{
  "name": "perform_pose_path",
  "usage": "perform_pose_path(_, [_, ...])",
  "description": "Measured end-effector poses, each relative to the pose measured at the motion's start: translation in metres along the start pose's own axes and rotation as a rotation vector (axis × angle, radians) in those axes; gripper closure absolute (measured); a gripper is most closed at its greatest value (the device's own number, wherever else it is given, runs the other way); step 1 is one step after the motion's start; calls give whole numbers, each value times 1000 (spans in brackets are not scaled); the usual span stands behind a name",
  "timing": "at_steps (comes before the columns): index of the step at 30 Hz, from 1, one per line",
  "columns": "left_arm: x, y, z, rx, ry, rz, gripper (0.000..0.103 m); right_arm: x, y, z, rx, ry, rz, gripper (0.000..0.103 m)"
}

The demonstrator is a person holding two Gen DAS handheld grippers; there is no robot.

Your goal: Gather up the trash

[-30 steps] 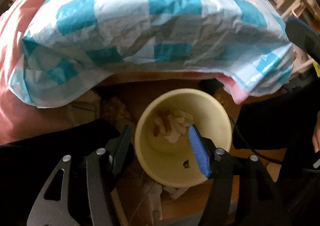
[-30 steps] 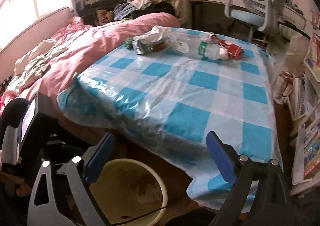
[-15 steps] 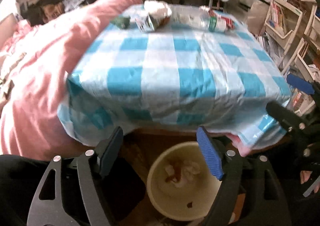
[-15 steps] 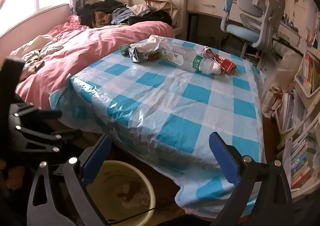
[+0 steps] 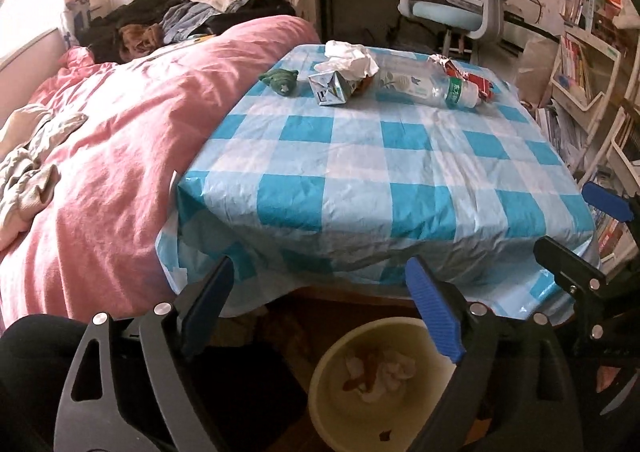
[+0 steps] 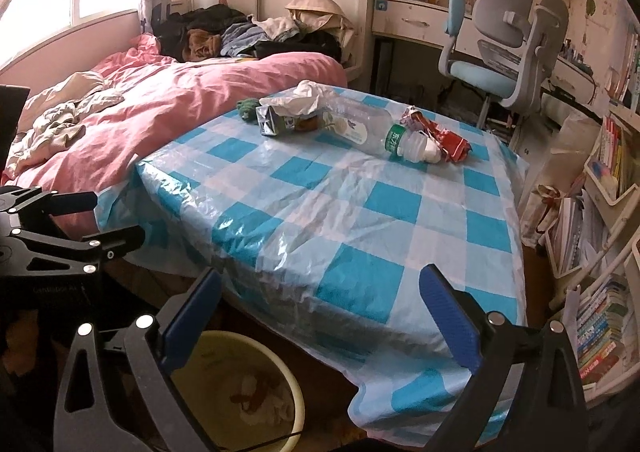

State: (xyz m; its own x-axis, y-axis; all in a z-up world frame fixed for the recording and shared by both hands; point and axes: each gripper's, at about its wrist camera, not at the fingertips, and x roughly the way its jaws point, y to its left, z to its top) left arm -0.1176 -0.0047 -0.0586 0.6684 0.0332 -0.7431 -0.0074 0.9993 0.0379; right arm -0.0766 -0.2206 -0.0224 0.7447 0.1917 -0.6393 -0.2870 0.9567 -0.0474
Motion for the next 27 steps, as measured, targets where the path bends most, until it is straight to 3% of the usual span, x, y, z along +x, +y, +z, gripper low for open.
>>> perform_pose_path(27, [15, -1, 4, -30, 33, -44, 14, 13, 13, 6, -30, 11, 22, 8])
